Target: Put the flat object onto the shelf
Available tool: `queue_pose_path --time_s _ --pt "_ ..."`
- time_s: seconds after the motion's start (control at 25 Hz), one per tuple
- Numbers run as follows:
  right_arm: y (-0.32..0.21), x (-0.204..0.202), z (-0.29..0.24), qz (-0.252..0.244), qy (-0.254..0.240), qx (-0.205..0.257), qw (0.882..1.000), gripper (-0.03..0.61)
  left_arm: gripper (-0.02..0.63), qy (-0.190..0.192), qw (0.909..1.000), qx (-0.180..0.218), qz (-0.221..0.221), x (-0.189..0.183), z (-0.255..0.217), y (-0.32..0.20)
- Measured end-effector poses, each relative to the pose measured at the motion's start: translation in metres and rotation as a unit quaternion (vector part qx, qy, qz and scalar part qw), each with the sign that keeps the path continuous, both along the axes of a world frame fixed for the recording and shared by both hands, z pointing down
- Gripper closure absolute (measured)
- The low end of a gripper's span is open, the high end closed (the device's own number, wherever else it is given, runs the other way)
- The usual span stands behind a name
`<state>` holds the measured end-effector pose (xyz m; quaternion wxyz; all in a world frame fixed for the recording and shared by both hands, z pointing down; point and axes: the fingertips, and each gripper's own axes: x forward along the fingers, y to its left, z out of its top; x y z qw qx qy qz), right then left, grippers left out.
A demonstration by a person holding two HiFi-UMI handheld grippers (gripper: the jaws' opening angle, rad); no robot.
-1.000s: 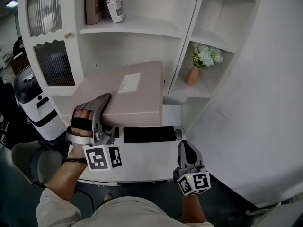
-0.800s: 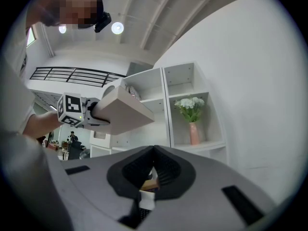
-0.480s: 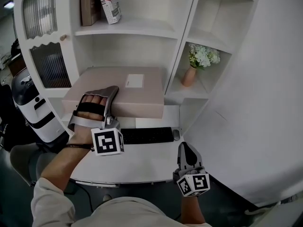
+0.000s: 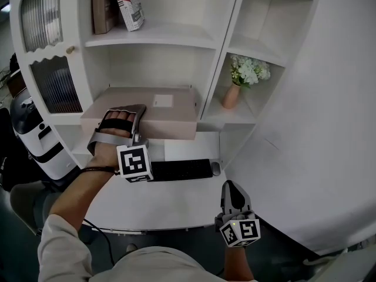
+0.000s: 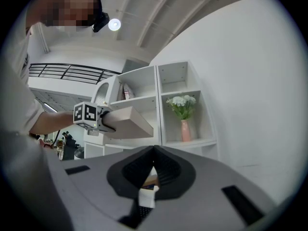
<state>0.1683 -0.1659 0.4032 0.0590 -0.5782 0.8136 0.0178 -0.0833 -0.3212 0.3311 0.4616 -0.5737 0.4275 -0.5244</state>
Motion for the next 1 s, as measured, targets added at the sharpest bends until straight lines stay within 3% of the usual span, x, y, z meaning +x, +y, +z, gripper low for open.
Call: queue_pose_path --time_s 0.44,1.0 --pt "-0.007 0.015 0.007 0.019 0.001 -0.01 1.0 0.575 0.341 -0.005 0.9995 -0.032 -0.002 0.008 0.025 -0.031" --pt "-0.016 0.024 0.016 0.027 -0.001 -0.019 0.999 0.575 0.333 -0.023 0.9987 -0.044 -0.009 0.008 0.039 -0.063"
